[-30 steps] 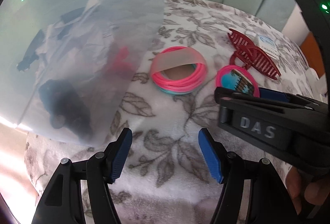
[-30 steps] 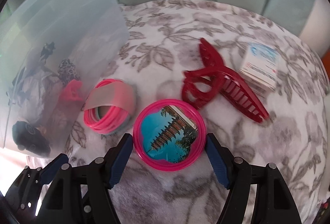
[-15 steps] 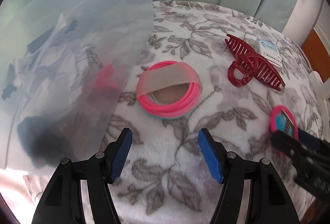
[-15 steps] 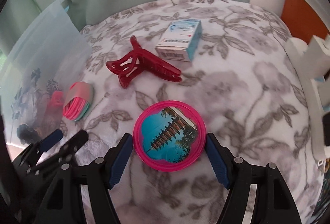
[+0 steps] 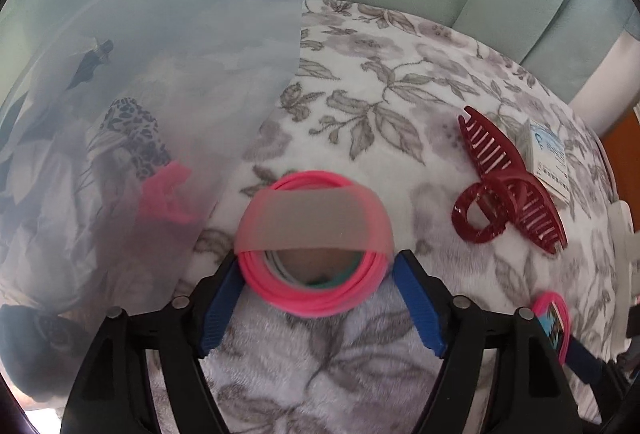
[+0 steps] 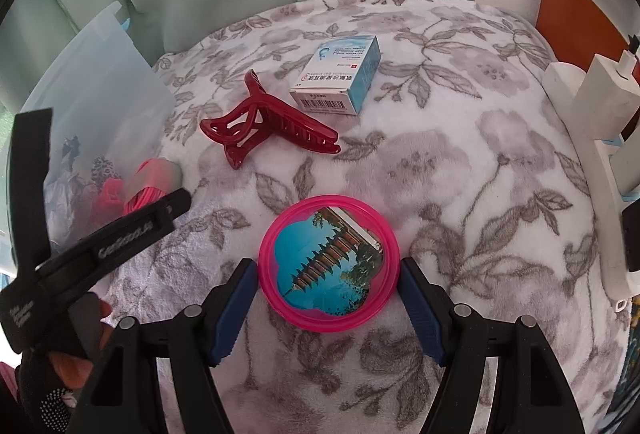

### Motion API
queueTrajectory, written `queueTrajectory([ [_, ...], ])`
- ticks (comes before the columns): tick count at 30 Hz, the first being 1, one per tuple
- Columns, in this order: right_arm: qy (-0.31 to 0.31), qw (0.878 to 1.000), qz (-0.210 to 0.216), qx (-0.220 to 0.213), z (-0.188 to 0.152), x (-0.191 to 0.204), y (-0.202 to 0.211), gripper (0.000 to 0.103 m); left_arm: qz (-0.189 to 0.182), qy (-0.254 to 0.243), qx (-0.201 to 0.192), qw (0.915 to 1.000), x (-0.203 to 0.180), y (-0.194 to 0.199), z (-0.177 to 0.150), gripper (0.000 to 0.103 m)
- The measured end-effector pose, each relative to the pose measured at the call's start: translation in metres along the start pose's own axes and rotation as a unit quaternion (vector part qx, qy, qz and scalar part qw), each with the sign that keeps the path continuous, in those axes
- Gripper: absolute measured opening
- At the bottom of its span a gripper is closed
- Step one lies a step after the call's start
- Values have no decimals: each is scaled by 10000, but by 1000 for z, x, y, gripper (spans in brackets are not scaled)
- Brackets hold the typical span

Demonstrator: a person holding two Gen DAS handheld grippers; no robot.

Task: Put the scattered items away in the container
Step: 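Grasp the pink hair ties with left tool while right tool grasps pink mirror, then carry hair ties and mirror into the clear box and open both tools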

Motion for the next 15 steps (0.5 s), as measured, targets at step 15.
queueTrajectory([
  [15,76,9999,93,-5,-6,-7,6,75,-139,-176,-316,9992,-1,-3,15,72],
])
Point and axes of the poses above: each gripper's, at about its wrist camera, not at the fingertips, and y roughly against the way its jaws point, x to its left, z to its top, the point moved 1 cm from there along -y, roughly the way its jaws point, and after that the axes turned 13 degrees about -z, right-handed, at the moved point
